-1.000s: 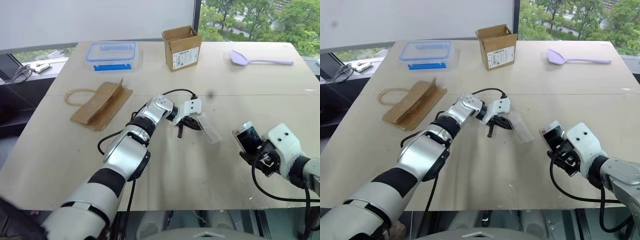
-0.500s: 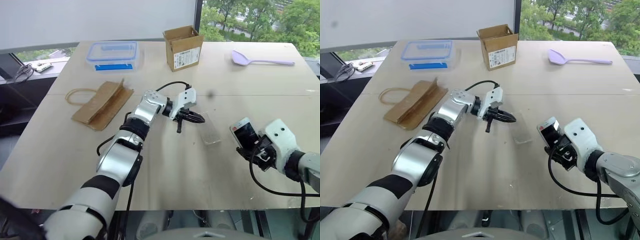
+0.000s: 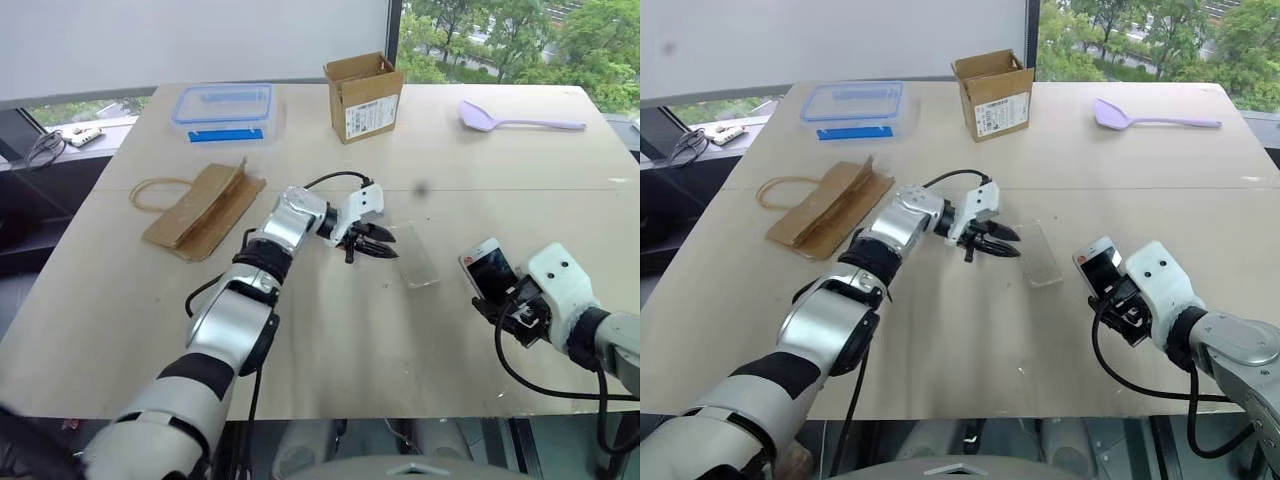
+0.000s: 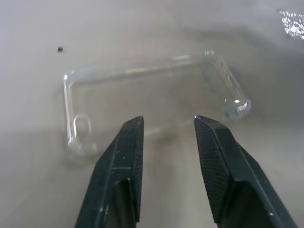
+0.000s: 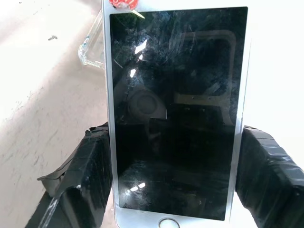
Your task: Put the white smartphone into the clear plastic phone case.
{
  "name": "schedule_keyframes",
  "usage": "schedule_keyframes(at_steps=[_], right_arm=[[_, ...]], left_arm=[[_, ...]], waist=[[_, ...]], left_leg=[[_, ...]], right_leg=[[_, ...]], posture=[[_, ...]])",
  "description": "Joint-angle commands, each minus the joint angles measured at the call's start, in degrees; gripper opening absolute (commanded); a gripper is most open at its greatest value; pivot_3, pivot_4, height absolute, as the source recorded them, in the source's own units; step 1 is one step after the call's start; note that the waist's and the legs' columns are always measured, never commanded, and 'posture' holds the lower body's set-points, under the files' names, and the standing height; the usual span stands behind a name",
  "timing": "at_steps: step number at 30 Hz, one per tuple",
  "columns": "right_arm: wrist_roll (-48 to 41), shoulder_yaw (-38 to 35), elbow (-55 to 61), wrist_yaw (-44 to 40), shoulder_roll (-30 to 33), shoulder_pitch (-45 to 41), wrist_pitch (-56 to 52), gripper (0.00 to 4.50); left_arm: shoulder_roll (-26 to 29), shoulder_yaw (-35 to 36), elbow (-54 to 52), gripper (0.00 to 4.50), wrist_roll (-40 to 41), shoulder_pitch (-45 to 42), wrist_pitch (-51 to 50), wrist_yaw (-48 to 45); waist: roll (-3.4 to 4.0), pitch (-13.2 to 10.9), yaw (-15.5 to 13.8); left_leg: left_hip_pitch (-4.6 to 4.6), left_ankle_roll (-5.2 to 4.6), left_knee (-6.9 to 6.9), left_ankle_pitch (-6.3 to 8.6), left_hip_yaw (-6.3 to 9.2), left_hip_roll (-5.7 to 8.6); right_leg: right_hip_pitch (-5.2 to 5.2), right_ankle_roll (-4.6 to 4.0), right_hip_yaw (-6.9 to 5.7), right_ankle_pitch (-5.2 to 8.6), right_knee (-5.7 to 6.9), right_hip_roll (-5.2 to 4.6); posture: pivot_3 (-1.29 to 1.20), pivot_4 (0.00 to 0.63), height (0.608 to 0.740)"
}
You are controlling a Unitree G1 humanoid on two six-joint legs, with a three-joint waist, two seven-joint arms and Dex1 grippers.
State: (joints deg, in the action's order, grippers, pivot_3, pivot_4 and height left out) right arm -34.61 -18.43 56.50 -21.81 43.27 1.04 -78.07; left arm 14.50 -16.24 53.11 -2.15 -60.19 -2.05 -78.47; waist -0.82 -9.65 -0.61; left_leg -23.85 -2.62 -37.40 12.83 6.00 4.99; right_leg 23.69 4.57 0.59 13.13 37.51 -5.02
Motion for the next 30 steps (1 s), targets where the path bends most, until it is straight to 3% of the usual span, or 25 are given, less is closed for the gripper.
schedule_keyframes(at_steps=[1,16,25,28,30], right_arm=[[-0.1,-1.4,2.0,0.4,0.1,-0.8,0.1,3.00],[-0.5,-1.2,3.3,1.1,-1.0,-2.2,-2.2,3.00],[-2.7,-1.7,3.5,3.2,-1.2,-0.9,-1.8,3.00],[-3.5,-1.4,3.5,4.2,-1.2,-0.7,-1.5,3.00],[-4.0,-1.4,3.5,4.7,-1.2,-0.5,-1.3,3.00]], left_arm=[[0.5,-1.2,-0.8,1.74,-1.6,1.2,11.5,0.2],[-4.2,-9.0,11.8,1.74,-14.0,-3.7,33.1,8.4],[-6.4,-12.5,17.3,1.74,-19.8,-6.4,39.1,13.0],[-7.4,-12.0,18.7,1.09,-19.4,-6.3,37.9,11.4],[-7.7,-10.9,19.2,0.17,-18.4,-6.3,36.9,10.8]], waist=[[0.00,0.0,-0.1],[-0.01,0.0,-0.2],[-0.01,0.1,-0.6],[0.02,0.1,-0.6],[0.02,0.1,-0.6]], left_leg=[[0.01,0.00,0.00,0.00,0.00,0.00],[0.00,-0.01,-0.05,0.00,-0.02,0.05],[0.07,-0.04,-0.44,-0.01,0.11,0.09],[0.07,-0.05,-0.62,-0.01,0.13,0.09],[0.08,-0.08,-0.78,0.01,0.23,0.09]], right_leg=[[0.00,0.00,0.01,0.00,0.01,-0.01],[-0.02,0.00,0.03,0.00,0.04,-0.06],[-0.30,0.18,-0.06,-0.01,0.09,-0.06],[-0.38,0.39,-0.08,0.04,0.10,-0.04],[-0.48,0.41,-0.18,0.03,0.12,-0.04]], posture=[[0.00,0.150,0.740],[0.00,0.150,0.740],[0.00,0.150,0.740],[0.00,0.150,0.740],[0.00,0.150,0.740]])
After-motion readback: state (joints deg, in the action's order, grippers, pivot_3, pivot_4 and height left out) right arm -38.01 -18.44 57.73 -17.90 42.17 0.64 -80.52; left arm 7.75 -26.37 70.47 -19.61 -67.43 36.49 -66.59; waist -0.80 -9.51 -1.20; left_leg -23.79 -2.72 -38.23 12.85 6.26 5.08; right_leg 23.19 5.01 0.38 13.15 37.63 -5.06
